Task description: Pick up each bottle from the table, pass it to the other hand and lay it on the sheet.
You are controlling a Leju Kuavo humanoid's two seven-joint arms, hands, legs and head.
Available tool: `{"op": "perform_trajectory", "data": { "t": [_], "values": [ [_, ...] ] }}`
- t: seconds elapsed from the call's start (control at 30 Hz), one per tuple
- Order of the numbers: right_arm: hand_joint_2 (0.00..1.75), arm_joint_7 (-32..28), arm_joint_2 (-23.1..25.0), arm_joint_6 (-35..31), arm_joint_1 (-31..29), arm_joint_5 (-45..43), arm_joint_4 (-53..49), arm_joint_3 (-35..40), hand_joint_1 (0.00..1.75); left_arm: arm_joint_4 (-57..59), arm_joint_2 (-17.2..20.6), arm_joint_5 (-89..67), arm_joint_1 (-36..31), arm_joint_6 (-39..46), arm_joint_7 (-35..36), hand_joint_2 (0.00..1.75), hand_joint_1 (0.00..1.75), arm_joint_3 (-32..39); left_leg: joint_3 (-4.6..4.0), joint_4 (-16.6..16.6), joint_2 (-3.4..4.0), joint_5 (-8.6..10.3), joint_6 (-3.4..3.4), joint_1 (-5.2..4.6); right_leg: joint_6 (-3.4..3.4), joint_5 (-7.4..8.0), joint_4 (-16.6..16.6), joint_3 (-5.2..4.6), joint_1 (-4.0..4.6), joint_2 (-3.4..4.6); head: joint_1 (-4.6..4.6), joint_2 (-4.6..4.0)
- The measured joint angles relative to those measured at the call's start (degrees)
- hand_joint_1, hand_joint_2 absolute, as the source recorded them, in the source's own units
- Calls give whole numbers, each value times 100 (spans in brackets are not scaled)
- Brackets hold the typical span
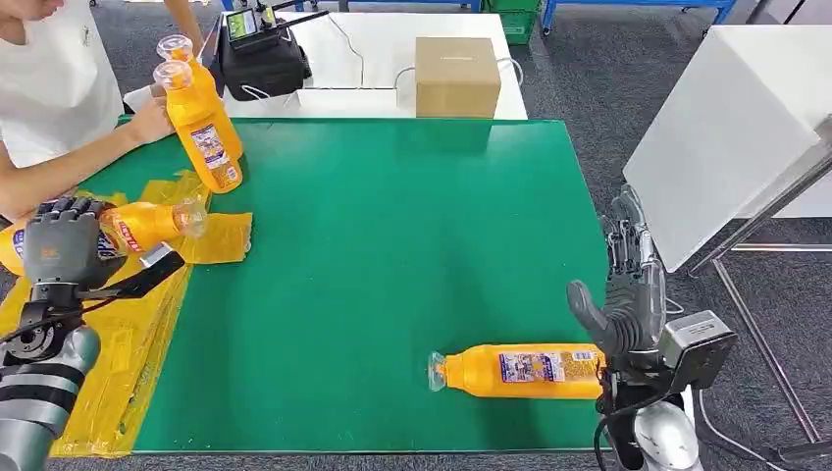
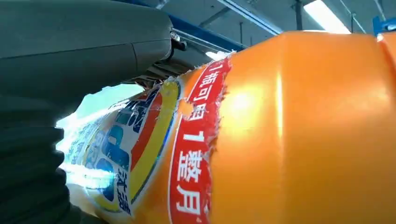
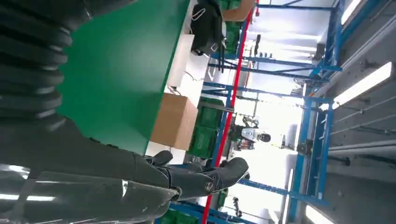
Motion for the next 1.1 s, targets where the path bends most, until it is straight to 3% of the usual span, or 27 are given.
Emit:
{"op": "perform_trajectory", "data": {
  "t": [0.37, 0.67, 0.9, 0.93, 0.97, 1.1],
  "values": [
    [175, 208, 105, 11, -88, 85, 315, -184, 0, 822, -92, 606, -355, -901, -586, 175, 175, -265, 0, 0, 0, 0, 0, 0, 0, 1, 0, 0, 0, 0, 0, 0],
    [175, 258, 249, 68, -286, 199, 725, -164, 0, 1300, -404, 1062, -396, -879, -1036, 175, 175, -466, -5, 0, -2, 1, 1, -3, 1, 2, 0, 27, 0, 0, 0, 0],
    [175, 260, 260, 77, -426, 208, 938, -33, 0, 1571, -555, 872, -345, -404, -1285, 175, 175, -796, -5, 0, -1, 1, 1, -2, 1, 2, 0, 28, 0, 0, 0, 0],
    [175, 260, 258, 79, -432, 203, 959, -20, 0, 1613, -557, 816, -343, -365, -1274, 175, 136, -852, -5, 0, -2, 1, 1, -1, 1, 1, 1, 28, 1, 0, 0, 0],
    [175, 260, 258, 79, -447, 186, 986, -6, 0, 1650, -557, 758, -343, -315, -1263, 175, 73, -901, -5, 0, -3, 1, 1, -1, 1, 1, 1, 29, 1, 0, 0, 0],
    [175, 260, 245, 81, -489, 127, 1062, 42, 0, 1810, -540, 415, -344, -153, -1018, 175, 70, -1109, -5, 0, -3, 1, 1, -2, 1, 1, 1, 31, 4, 0, 0, 0]
  ]
}}
